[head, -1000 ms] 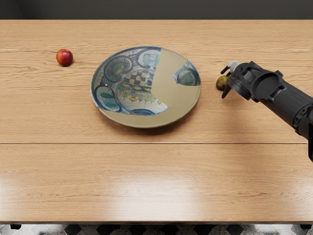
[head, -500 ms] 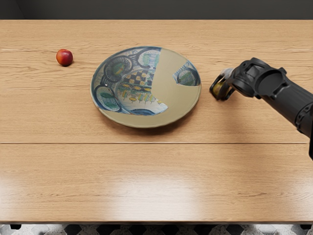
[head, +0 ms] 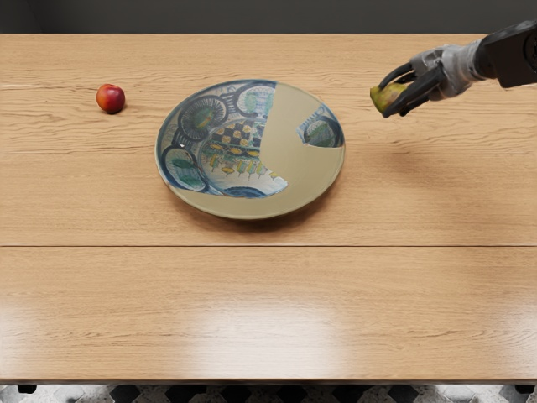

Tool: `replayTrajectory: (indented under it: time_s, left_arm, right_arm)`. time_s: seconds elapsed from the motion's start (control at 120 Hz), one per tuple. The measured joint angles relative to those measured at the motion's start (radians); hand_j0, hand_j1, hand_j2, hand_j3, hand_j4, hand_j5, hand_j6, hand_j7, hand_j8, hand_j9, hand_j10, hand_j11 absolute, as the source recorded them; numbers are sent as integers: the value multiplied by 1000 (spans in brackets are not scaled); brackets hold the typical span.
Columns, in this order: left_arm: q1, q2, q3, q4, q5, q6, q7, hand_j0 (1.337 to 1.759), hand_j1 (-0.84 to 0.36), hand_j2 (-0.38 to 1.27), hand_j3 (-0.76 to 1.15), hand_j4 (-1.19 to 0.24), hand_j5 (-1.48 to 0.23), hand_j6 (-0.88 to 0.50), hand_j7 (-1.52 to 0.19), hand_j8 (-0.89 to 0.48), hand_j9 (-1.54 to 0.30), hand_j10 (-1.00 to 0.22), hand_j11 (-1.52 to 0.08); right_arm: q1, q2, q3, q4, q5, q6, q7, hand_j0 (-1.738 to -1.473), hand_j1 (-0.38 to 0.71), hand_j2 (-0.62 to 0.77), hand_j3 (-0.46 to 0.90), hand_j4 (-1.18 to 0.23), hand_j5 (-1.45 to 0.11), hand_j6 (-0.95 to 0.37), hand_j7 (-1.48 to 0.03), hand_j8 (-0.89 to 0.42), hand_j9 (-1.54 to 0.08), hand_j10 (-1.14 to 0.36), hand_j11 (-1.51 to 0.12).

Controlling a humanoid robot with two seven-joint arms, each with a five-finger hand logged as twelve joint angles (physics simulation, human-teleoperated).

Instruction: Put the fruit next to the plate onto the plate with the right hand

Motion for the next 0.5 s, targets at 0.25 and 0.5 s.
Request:
replayTrajectory:
  time_s: [0.25, 0.5]
  left_arm:
    - [0, 0, 0, 0, 0, 0, 0, 1658, 349, 0, 0, 0, 0, 0, 0, 0, 0, 0, 0]
    - [0, 0, 0, 0, 0, 0, 0, 1658, 349, 0, 0, 0, 0, 0, 0, 0, 0, 0, 0]
  right_arm:
    - [21, 239, 34, 27, 55, 18, -14, -1650, 367, 379, 1, -807, -1181, -178, -1126, -270, -1141, -856, -1160]
    - [-2, 231, 86, 45, 72, 17, -15, -1656, -73, 137, 0, -301, -435, -90, -416, -101, -422, -318, -427]
